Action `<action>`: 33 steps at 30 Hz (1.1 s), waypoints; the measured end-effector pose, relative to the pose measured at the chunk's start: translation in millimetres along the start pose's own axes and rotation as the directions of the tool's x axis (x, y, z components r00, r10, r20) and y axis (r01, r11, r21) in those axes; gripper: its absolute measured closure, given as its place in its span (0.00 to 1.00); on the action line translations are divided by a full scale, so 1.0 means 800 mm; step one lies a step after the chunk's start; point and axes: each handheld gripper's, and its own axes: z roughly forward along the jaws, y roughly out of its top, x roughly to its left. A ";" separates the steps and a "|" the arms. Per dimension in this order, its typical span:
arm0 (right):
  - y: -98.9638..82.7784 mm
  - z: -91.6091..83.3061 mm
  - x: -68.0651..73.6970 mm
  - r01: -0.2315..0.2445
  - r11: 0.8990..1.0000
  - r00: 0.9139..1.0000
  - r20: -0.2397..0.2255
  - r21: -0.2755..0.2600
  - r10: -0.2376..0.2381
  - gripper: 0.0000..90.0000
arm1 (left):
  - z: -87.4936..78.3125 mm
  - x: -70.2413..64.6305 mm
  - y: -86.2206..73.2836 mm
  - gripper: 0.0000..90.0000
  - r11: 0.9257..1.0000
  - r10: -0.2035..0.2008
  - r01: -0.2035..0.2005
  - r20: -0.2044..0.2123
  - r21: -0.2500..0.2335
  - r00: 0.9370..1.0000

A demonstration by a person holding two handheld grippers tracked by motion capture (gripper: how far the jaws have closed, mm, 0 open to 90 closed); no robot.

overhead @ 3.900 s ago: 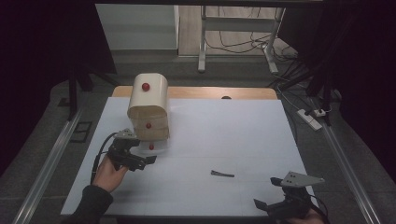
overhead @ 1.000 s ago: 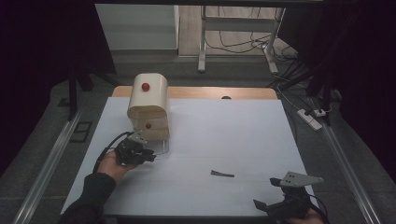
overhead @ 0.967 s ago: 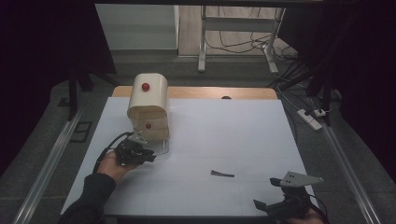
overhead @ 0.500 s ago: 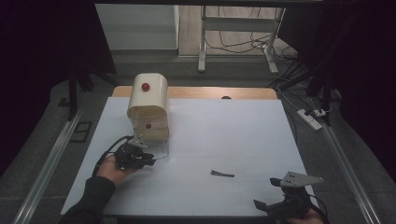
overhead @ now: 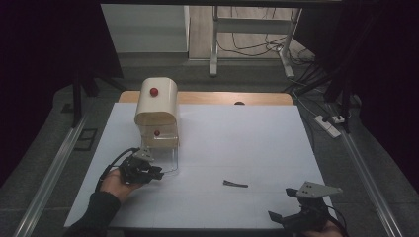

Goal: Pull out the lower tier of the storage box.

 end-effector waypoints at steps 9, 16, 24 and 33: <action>0.000 0.000 0.000 -0.001 1.000 1.000 0.001 0.000 0.001 0.00 | -0.002 -0.007 -0.003 0.82 1.000 -0.001 0.001 0.006 0.003 1.000; 0.000 0.000 0.000 0.000 1.000 1.000 0.003 0.001 0.000 0.00 | -0.003 -0.012 -0.005 0.82 1.000 -0.001 0.001 0.008 0.007 1.000; 0.000 0.000 0.000 0.000 1.000 1.000 0.003 0.002 0.000 0.00 | -0.005 -0.018 -0.007 0.82 1.000 0.000 0.000 0.008 0.012 1.000; 0.000 0.000 0.000 0.001 1.000 1.000 0.004 0.002 -0.001 0.00 | -0.006 -0.023 -0.009 0.82 1.000 0.004 -0.004 0.005 0.020 1.000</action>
